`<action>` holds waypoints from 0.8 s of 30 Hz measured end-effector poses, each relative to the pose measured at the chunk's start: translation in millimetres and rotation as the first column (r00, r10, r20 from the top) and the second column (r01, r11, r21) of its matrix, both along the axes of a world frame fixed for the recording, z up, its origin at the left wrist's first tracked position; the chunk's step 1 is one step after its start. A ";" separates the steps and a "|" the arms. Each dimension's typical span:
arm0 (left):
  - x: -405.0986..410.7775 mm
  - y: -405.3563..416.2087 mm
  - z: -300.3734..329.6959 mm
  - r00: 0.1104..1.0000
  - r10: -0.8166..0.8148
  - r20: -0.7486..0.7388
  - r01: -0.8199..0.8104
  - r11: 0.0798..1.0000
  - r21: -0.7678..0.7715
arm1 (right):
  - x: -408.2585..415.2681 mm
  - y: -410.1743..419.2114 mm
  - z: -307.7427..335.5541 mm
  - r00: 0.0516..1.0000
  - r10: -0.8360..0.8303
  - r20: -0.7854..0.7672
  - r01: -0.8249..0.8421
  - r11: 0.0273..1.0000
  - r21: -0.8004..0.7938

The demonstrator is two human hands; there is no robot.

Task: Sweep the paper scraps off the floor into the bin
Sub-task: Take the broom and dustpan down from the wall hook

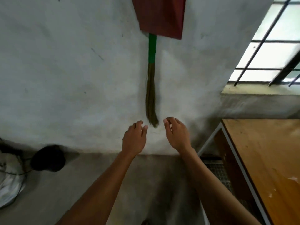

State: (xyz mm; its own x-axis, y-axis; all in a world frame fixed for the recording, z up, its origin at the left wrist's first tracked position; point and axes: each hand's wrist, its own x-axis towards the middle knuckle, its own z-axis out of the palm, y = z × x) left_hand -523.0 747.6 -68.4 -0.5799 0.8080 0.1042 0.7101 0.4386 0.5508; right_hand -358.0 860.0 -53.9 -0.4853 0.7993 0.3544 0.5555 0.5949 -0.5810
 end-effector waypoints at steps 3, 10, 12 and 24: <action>-26.1 38.6 53.2 1.000 0.001 -0.005 -0.001 0.988 0.157 | -21.8 38.5 61.8 0.990 -0.052 -0.132 0.068 0.990 0.120; -55.6 106.6 186.3 0.994 0.052 -0.096 -0.005 0.898 0.439 | -37.1 92.2 208.5 0.885 -0.062 -0.462 0.221 0.928 0.300; -56.2 117.3 222.6 0.990 0.068 -0.126 0.004 0.865 0.501 | -42.5 103.7 245.3 0.873 -0.009 -0.488 0.197 0.922 0.335; -42.8 137.8 337.1 0.929 0.148 -0.340 0.108 0.769 0.630 | -93.3 150.4 400.1 0.885 0.056 -0.462 -0.052 0.998 0.020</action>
State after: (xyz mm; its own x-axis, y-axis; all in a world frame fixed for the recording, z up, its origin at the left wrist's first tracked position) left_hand -565.9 885.4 268.7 -0.4140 0.4706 0.7792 0.9024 0.0997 0.4193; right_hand -451.3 1010.3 346.2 -0.3075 0.7731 0.5547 0.1923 0.6214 -0.7595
